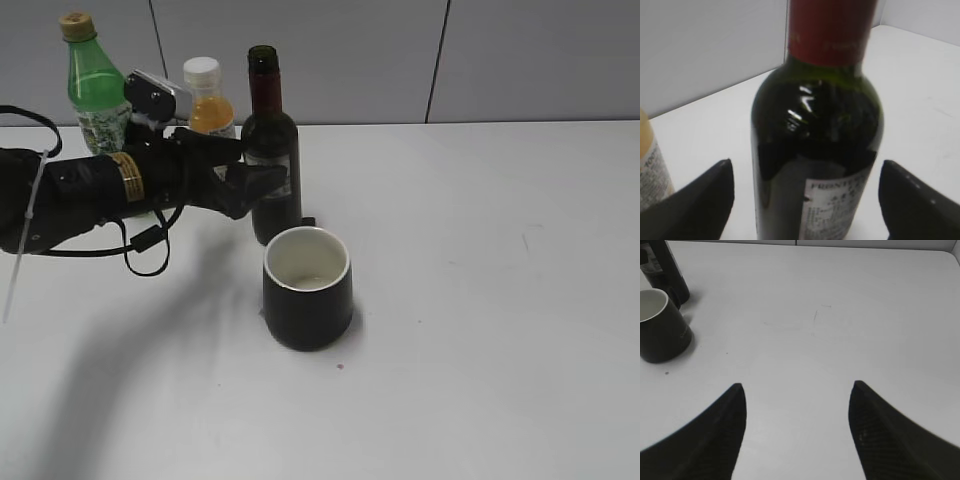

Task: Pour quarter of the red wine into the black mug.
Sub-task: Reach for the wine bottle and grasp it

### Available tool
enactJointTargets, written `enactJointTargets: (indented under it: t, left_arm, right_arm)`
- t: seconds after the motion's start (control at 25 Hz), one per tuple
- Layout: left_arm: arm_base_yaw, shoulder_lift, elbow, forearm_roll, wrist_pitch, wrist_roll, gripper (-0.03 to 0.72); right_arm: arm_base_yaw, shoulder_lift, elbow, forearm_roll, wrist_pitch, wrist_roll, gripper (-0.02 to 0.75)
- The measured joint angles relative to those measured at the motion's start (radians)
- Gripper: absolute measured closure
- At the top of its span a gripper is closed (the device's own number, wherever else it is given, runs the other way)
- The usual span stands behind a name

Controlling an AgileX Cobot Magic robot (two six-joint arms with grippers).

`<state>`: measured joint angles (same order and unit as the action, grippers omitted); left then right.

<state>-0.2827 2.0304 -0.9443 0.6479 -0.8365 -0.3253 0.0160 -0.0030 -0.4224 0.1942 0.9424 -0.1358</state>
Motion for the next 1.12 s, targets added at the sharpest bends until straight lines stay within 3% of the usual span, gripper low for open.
enactJointTargets:
  t: [1.12]
  left_arm:
    - [-0.023,0.21,-0.208,0.021,-0.084,0.0,-0.004]
  right_arm:
    - [0.0,0.0,0.0,0.0,0.0,0.0,0.244]
